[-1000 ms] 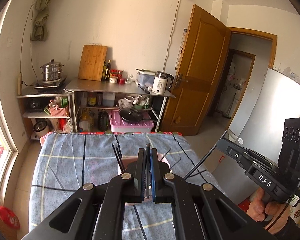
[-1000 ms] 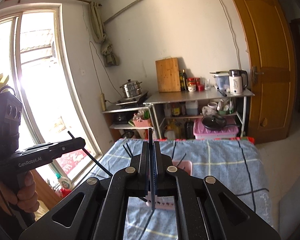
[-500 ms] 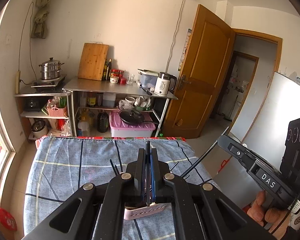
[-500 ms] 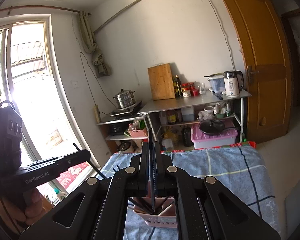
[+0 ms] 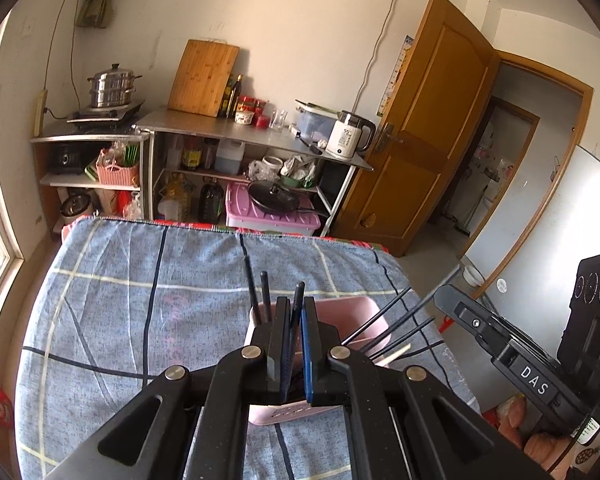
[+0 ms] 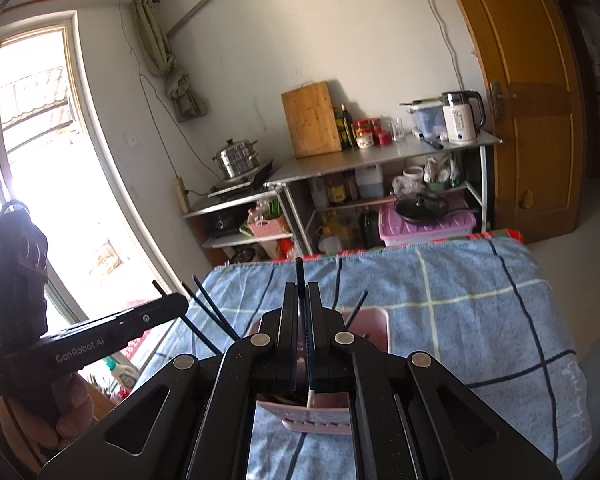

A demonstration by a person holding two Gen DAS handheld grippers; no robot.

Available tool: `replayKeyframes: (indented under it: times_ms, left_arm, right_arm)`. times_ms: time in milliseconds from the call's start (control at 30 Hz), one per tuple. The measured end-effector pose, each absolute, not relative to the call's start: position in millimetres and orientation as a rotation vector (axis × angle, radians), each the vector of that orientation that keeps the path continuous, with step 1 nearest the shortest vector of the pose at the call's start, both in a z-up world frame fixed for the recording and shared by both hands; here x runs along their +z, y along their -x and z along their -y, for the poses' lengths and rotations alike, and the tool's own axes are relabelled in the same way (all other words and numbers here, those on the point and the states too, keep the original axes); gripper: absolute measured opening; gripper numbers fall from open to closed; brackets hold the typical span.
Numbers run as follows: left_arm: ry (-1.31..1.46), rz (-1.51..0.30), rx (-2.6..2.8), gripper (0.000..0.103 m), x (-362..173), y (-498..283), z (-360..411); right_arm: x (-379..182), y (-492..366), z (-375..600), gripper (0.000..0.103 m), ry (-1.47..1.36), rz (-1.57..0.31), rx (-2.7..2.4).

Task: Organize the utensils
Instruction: 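Open both grippers to drop the black chopsticks into the pink basket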

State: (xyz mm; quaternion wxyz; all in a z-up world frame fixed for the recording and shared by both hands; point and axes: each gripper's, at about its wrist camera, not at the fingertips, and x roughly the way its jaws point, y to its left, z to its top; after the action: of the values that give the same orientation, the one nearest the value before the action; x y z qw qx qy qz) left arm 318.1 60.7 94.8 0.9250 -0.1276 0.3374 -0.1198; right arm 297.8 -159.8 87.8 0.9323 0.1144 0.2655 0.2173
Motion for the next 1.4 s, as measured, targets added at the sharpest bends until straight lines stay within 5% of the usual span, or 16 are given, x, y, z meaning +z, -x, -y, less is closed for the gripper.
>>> replayKeyframes:
  times_ms: [300, 467, 900, 1400]
  left_arm:
    - [0.274, -0.715, -0.241, 0.006, 76.5, -315.4, -65.5]
    - [0.259, -0.669, -0.224, 0.023, 86.7, -301.0, -69.2]
    - [0.230, -0.584, -0.222, 0.024, 86.5, -224.5, -65.3]
    - [0.188, -0.622, -0.243, 0.024, 23.3, -135.3, -28.6]
  right_arm:
    - [76.8, -293.7, 153.8, 0.001, -0.172, -0.590, 0.464]
    - [84.5, -281.6, 162.3, 0.004, -0.182, -0.564, 0.465]
    - [75.9, -221.4, 181.7, 0.009, -0.173, -0.544, 0.464]
    - [31.3, -150.5, 202.9, 0.018, -0.172, -0.593, 0.438]
